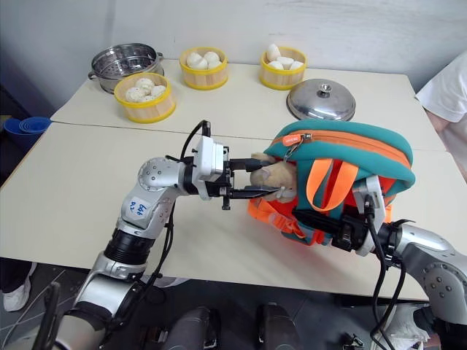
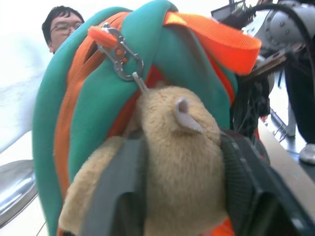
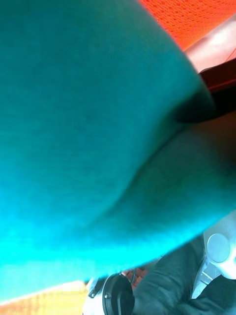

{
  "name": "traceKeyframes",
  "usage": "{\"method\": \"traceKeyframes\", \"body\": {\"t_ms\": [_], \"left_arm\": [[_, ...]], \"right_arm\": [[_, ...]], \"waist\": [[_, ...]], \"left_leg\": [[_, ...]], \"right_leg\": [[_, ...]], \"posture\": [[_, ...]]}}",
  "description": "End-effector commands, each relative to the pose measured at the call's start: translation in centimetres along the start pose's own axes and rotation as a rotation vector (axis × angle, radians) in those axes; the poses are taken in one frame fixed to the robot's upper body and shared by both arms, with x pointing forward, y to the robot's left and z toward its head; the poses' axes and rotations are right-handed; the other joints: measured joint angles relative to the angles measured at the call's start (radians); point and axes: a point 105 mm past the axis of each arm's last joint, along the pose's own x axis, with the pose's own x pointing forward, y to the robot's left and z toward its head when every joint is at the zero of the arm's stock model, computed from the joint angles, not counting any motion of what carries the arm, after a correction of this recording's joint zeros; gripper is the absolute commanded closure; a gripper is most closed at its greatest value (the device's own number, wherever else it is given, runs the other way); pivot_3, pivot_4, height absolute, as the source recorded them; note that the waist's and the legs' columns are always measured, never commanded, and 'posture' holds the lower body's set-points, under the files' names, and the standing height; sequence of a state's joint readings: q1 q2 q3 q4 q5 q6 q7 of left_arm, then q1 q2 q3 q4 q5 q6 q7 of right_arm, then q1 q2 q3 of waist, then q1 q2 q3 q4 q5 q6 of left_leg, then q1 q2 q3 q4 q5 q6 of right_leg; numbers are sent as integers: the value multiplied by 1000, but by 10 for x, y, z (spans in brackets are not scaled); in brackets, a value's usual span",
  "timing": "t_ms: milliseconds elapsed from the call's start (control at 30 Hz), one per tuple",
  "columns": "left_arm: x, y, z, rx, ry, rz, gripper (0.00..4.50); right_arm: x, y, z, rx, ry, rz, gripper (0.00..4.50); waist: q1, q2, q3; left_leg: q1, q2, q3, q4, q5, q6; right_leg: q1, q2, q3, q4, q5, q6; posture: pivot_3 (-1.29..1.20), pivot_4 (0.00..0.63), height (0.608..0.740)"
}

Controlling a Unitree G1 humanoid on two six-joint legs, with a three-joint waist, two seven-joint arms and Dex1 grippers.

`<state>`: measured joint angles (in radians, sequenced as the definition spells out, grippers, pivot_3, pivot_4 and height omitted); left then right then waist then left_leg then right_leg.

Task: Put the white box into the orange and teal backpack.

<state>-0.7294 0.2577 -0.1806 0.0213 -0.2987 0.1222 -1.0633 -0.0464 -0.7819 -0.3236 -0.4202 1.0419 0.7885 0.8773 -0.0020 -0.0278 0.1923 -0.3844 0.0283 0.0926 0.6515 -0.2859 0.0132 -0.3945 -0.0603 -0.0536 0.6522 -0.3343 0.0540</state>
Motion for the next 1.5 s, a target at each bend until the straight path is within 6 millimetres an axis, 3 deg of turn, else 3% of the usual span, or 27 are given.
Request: {"method": "traceKeyframes", "body": {"t_ms": [33, 100, 167, 300, 367, 433, 500, 600, 667, 833, 933, 1000, 1167, 1233, 1367, 1433, 1500], "left_arm": [[-25, 22, 21, -18, -32, 29, 3633], [-42, 28, 35, -109, -62, 2, 4028], [-57, 38, 43, -157, -62, 13, 4119], [-94, 68, 36, -235, 32, 141, 4119], [-112, 81, 20, -240, 129, 232, 4119], [-120, 80, 1, -220, 243, 235, 4119], [-126, 72, -32, -224, 376, 238, 4119], [-106, 54, -70, -207, 409, 226, 4119], [-85, 40, -84, -218, 359, 212, 4119], [-52, 3, -103, -253, 305, 177, 4119], [-49, -6, -103, -274, 276, 211, 4119], [-58, 1, -97, -294, 251, 292, 3432], [-94, 2, -72, -264, 216, 334, 1897], [-113, -7, -61, -286, 206, 322, 1236], [-156, -34, -58, -259, 317, 331, 32], [-168, -44, -60, -242, 365, 348, 0], [-180, -56, -63, -236, 412, 385, 0]], "right_arm": [[-9, 2, 11, -30, -44, -17, 4500], [-13, 0, 12, -33, -50, -38, 4500], [-17, -2, 13, -37, -57, -59, 4500], [-25, -5, 16, -29, -92, -94, 4500], [-28, -5, 17, -20, -113, -112, 4500], [-30, -5, 18, -13, -129, -123, 4500], [-33, -5, 19, -1, -159, -137, 4500], [-34, -3, 18, 30, -203, -150, 4500], [-32, -1, 13, 45, -205, -149, 4500], [-26, 2, 3, 72, -213, -150, 4500], [-20, -5, -5, 41, -206, -202, 4500], [-16, -13, -5, -15, -215, -254, 4500], [-9, -20, -10, -279, -111, -288, 2887], [-18, -24, -10, -375, -73, -297, 2125], [-58, -35, -7, -519, 25, -369, 817], [-76, -38, -8, -521, 66, -389, 58], [-103, -46, -10, -531, 127, -434, 58]], "waist": [[0, 0, 0], [-3, 0, 0], [-3, 0, 0], [0, 0, 0], [-1, 0, 0], [-3, 0, 0], [0, 0, 0], [2, 0, 0], [2, 0, 0], [-1, 0, 0], [-2, 1, -1], [-1, 1, -1], [-7, 2, -1], [-6, 2, -1], [-2, 2, -1], [3, 2, -1], [6, 2, -1]], "left_leg": [[0, 0, 0, 0, 0, 0], [0, 0, 0, 0, 0, 0], [0, 0, 0, 0, 0, 0], [0, 0, 0, -1, 1, -1], [0, 0, 0, 0, 1, -1], [0, 0, 0, 0, 1, -1], [0, 0, 0, -1, 1, -1], [0, 0, 0, -1, 0, -1], [0, 0, 0, -1, 0, 0], [-1, 0, 0, 0, 0, 1], [1, 0, 0, -1, 0, 0], [1, 0, 0, -1, 0, 0], [1, 0, 1, -2, 0, -1], [2, 0, 1, -3, 0, -2], [2, 0, 1, -3, 2, -7], [2, 0, 1, -3, -1, -2], [3, 0, 1, -3, -2, 0]], "right_leg": [[0, 0, 0, 0, 0, 0], [0, 0, 0, 0, 0, 0], [0, 0, 0, 0, 0, 0], [0, 0, 0, 0, 0, 0], [0, 0, 0, 0, 0, 0], [0, 0, 0, 0, 0, 0], [-1, 0, 0, 0, 0, 0], [0, 0, 0, 0, 0, 0], [0, -1, 0, -1, 0, 0], [-1, -1, 0, 0, 0, 0], [-1, -1, 0, 1, 0, 0], [0, -1, 0, 1, 0, 0], [-1, 0, 0, 2, 0, -1], [-1, 0, 0, 2, -1, -1], [0, 0, 0, 0, -1, -1], [1, -1, 0, -1, -1, -1], [2, -2, 0, -2, -1, -1]], "posture": [[0, 150, 740], [0, 150, 740], [0, 150, 740], [0, 150, 740], [0, 150, 740], [0, 150, 740], [0, 150, 740], [0, 150, 740], [0, 150, 740], [0, 150, 740], [0, 150, 740], [0, 150, 740], [0, 150, 740], [0, 150, 740], [0, 150, 740], [0, 150, 740], [0, 150, 740]]}}
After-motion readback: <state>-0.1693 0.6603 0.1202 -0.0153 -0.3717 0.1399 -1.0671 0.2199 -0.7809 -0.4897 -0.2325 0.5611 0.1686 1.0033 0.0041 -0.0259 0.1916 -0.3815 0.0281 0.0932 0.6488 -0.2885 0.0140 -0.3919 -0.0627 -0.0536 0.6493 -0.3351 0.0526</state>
